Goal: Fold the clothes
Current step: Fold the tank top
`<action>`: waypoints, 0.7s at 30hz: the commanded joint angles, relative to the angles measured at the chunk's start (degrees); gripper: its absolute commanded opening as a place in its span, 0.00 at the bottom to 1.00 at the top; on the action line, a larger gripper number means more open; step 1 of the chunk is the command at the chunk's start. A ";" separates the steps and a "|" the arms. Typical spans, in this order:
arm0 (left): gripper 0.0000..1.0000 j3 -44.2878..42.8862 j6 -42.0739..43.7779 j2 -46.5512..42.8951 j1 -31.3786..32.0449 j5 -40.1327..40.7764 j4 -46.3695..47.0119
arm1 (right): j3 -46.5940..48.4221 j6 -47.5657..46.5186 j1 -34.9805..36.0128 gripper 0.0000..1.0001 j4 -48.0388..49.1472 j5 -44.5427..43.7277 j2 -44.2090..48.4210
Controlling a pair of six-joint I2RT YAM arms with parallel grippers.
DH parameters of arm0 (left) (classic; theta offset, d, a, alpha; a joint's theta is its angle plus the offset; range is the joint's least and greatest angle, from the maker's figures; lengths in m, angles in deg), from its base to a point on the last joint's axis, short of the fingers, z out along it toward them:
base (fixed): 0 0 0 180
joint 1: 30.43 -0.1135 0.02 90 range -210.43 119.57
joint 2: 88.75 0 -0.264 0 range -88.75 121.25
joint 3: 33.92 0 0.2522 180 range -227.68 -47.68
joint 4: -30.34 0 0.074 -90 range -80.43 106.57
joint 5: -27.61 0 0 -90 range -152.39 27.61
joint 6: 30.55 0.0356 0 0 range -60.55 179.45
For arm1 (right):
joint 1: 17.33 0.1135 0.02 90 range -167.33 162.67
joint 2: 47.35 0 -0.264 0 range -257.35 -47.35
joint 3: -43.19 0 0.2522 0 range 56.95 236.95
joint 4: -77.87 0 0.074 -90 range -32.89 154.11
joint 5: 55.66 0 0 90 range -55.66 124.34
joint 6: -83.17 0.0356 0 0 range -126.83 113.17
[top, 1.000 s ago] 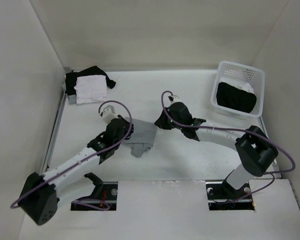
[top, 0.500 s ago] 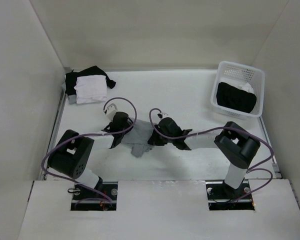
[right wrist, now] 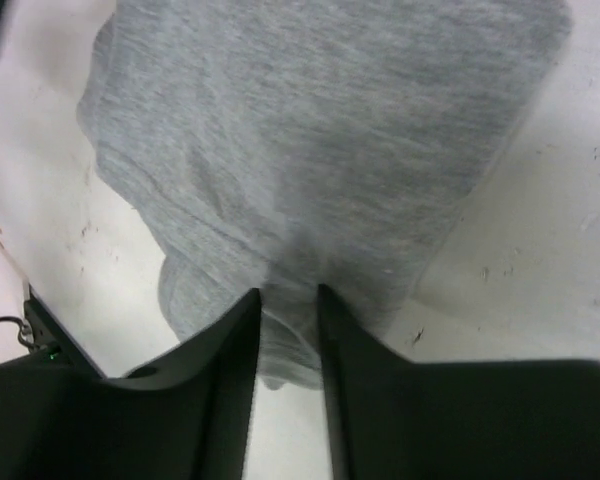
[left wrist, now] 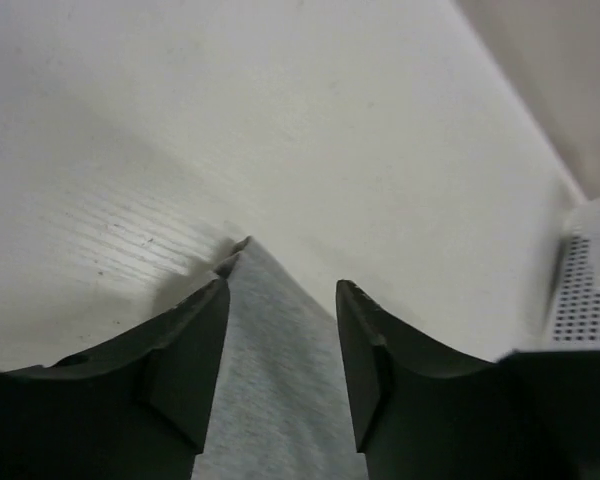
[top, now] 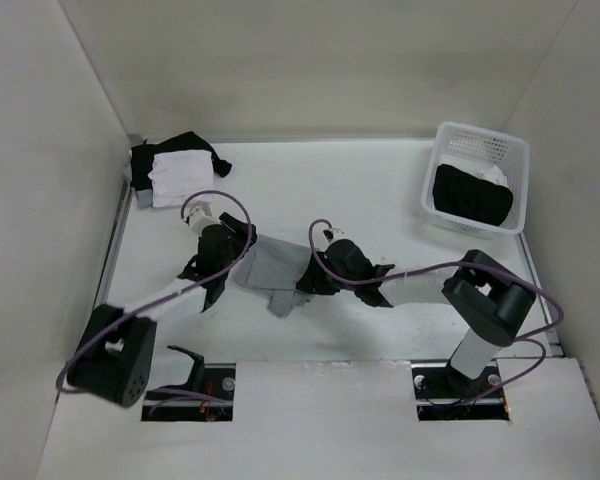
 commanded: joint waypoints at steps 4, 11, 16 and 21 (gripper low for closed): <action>0.51 6.21 0.15 -18.80 -0.06 0.59 -11.83 | -0.84 -2.96 0.96 0.52 -2.53 -1.77 10.28; 0.63 10.70 -2.04 -34.63 1.70 -3.26 -36.01 | -6.19 -4.90 0.08 0.65 -3.05 -3.53 22.24; 0.68 13.24 -4.15 -36.23 1.26 -9.33 -38.87 | -8.40 -5.86 -2.29 0.67 -3.40 -3.71 25.33; 0.67 14.48 -5.91 -26.84 0.64 -12.85 -28.06 | -8.22 -5.95 -2.21 0.67 -3.40 -3.79 25.60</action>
